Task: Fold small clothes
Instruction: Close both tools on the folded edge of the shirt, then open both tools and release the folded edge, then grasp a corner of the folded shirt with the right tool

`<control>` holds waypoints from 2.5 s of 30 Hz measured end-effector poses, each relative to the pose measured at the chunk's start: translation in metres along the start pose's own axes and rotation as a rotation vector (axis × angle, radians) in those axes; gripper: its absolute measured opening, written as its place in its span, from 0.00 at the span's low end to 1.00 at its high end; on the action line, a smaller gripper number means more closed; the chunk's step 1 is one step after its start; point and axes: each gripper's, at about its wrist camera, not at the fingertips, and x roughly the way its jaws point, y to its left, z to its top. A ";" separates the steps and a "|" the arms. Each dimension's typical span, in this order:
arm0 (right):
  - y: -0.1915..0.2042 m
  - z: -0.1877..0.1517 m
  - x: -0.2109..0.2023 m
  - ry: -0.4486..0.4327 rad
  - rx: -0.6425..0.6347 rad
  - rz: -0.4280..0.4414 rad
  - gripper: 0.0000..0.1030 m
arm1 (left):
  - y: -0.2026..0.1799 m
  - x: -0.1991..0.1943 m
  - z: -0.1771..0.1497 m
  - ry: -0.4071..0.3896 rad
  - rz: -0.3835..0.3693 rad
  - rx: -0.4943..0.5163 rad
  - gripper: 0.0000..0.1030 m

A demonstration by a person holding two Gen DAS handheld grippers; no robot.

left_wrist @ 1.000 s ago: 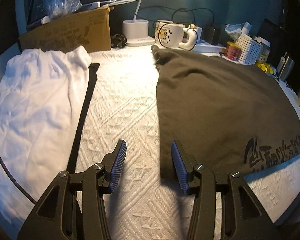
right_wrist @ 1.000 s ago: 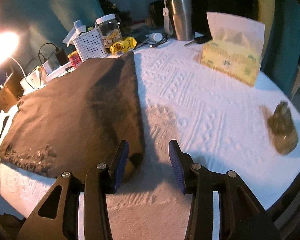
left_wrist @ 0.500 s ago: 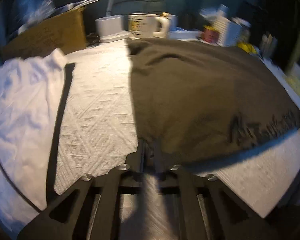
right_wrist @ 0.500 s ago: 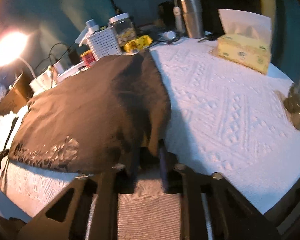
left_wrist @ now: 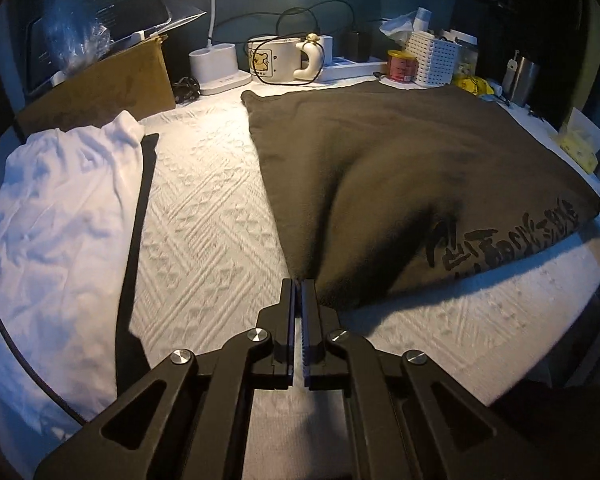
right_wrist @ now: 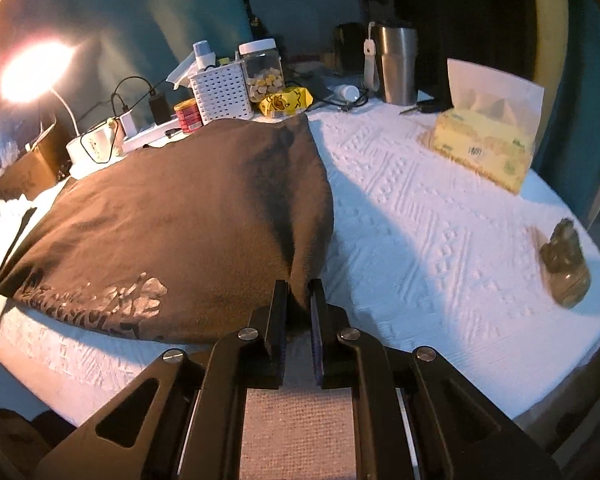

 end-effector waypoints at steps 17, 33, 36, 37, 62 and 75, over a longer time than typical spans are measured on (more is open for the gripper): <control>-0.011 -0.029 -0.025 0.030 -0.015 -0.056 0.11 | -0.020 -0.011 -0.029 0.040 -0.021 0.054 0.01; -0.008 -0.043 -0.025 0.073 0.010 -0.136 0.19 | 0.002 -0.006 -0.036 0.051 0.030 0.004 0.29; -0.012 -0.042 -0.030 0.071 0.041 -0.155 0.40 | 0.005 -0.016 -0.030 0.005 0.038 -0.014 0.62; -0.013 -0.042 -0.032 0.069 0.052 -0.154 0.49 | 0.006 -0.021 -0.028 -0.021 0.048 -0.019 0.70; 0.010 -0.047 -0.025 0.116 0.231 -0.040 0.75 | -0.016 -0.012 0.032 -0.161 0.035 -0.012 0.73; 0.013 -0.016 0.012 0.087 0.253 -0.021 0.76 | -0.016 0.013 0.049 -0.066 -0.024 -0.060 0.73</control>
